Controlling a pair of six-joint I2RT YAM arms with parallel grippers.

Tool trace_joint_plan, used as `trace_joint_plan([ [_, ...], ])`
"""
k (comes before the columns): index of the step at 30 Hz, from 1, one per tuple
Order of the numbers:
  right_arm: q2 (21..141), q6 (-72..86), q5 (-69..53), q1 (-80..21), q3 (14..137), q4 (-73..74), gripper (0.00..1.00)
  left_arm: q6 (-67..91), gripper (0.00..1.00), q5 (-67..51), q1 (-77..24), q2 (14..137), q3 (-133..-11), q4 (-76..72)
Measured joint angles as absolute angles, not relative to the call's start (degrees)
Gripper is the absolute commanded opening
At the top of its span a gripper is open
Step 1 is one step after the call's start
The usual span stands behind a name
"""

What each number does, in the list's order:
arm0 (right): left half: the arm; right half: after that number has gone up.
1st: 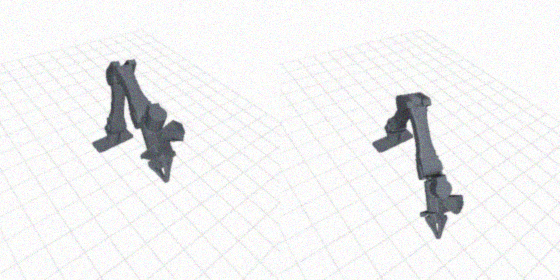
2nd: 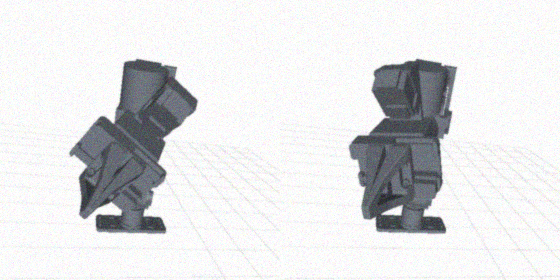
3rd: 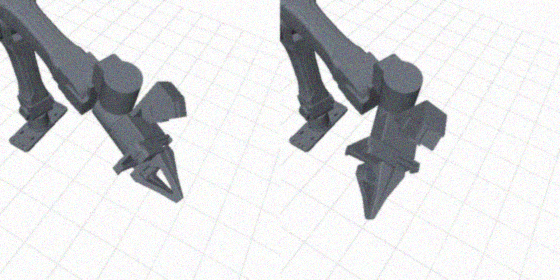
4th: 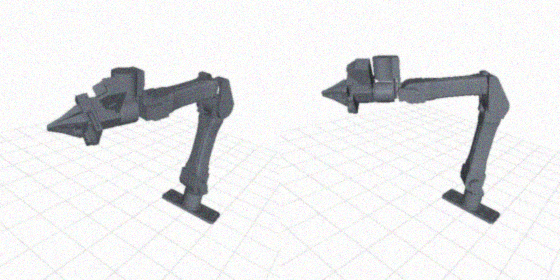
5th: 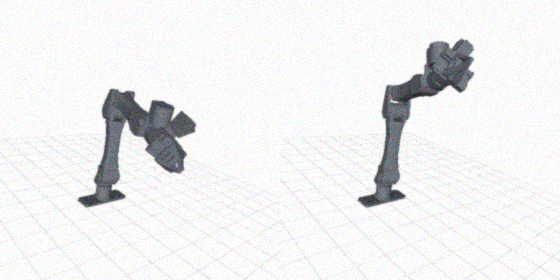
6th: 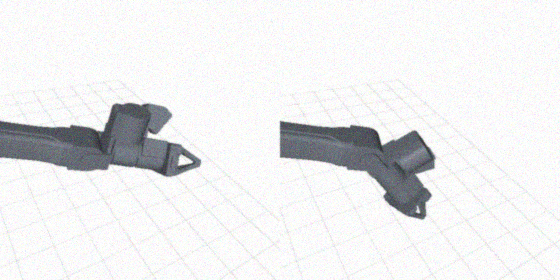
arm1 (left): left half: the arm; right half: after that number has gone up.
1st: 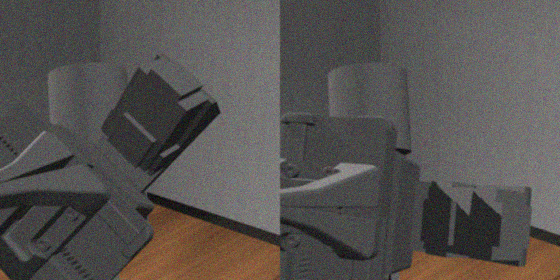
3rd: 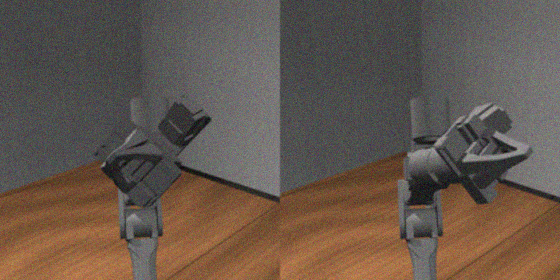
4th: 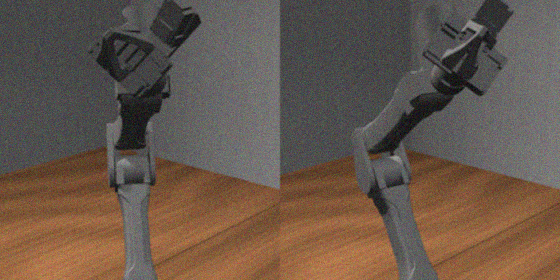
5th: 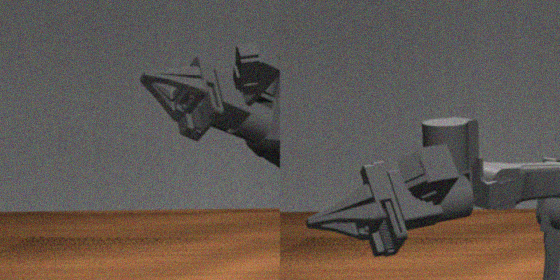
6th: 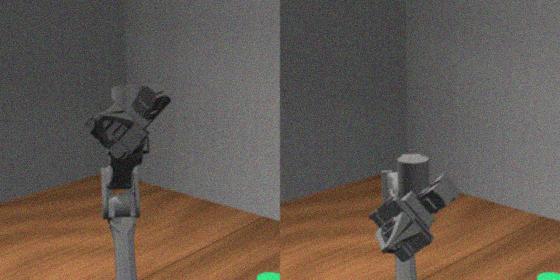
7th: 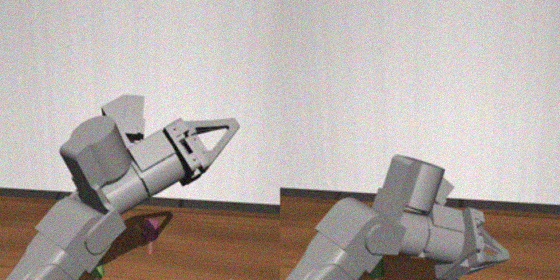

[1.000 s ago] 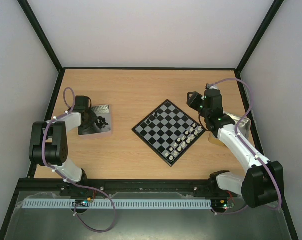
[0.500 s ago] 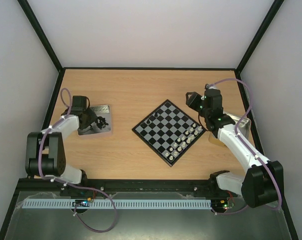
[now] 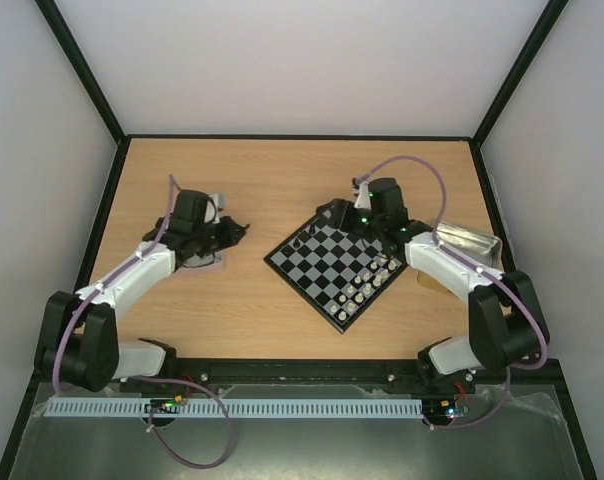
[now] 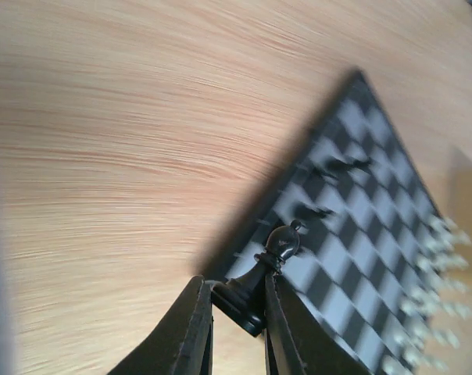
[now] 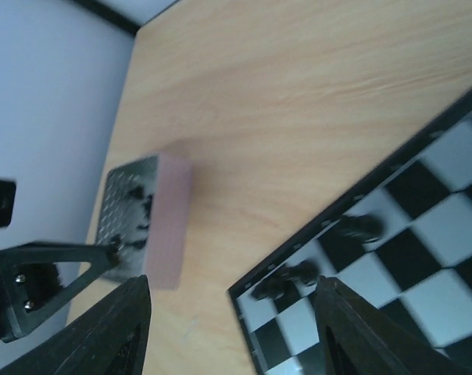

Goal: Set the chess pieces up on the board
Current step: Place the chess piece on the chessboard.

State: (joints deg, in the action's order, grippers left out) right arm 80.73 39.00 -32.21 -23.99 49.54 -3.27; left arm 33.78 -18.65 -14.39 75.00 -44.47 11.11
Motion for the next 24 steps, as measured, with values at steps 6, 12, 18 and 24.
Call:
trace_joint_plan([
  [6,84.01,40.18,-39.38,-28.64,50.63,-6.17,0.58,32.21,0.1,-28.64,-22.2,76.09,-46.0,4.43],
  [12,85.41,41.65,-43.42,-30.15,50.63,-8.58,0.54,30.98,0.1,-33.5,-26.0,78.13,-47.86,0.91],
  [18,86.76,43.09,-46.24,-31.4,50.63,-10.85,0.36,30.61,0.1,-36.01,-27.92,79.53,-48.12,-1.02],
  [24,87.66,44.69,-47.9,-31.88,50.63,-11.88,0.15,30.59,0.1,-36.23,-28.12,79.96,-48.27,-1.1],
])
